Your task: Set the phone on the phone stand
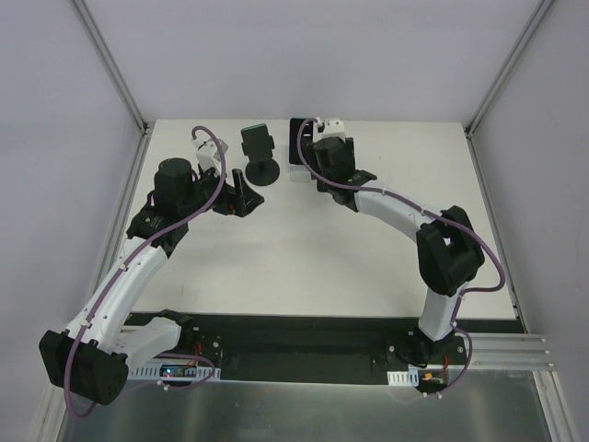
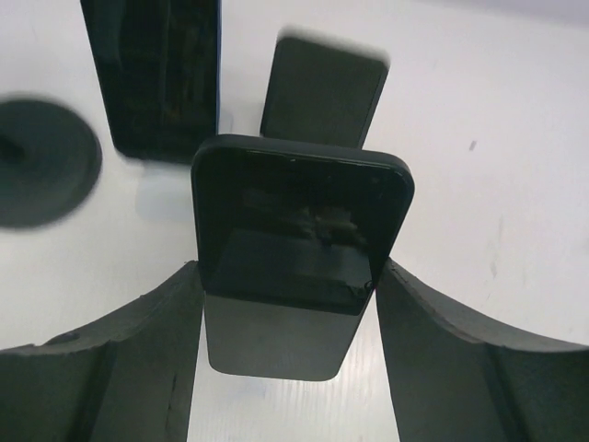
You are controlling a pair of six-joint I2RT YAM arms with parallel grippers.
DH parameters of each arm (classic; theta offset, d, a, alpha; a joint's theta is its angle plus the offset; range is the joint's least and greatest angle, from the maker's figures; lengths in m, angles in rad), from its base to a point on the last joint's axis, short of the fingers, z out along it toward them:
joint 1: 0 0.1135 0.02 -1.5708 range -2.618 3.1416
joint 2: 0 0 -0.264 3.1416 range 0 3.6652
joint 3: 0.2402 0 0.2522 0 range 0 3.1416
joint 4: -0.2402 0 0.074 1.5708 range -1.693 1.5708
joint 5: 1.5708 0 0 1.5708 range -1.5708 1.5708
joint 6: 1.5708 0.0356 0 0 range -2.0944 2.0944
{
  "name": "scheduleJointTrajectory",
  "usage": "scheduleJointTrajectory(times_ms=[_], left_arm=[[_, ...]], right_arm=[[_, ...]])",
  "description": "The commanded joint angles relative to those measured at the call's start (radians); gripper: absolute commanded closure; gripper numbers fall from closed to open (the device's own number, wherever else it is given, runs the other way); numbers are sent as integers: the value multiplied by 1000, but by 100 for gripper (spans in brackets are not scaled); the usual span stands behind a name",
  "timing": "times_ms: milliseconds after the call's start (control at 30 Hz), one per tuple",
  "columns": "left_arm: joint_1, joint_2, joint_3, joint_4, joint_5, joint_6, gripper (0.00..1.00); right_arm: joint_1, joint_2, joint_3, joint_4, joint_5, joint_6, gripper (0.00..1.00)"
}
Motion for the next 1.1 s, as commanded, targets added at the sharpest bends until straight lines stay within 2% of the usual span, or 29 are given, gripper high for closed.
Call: scheduleJointTrajectory(times_ms=[0,333,800,1067], left_arm=[[11,-7,-9,26,19,-12,22],[20,7,-5,27,38,-18,22],[33,22,-5,35,67,-30,22],[35,18,-5,36,76,-35,22]], right_arm=[[-28,33,159,306,112,-177,99],[-116,225,394,312,37,-186,99],[-136,288,380,314,33,-70,99],[-131,296,366,304,40,-59,99]])
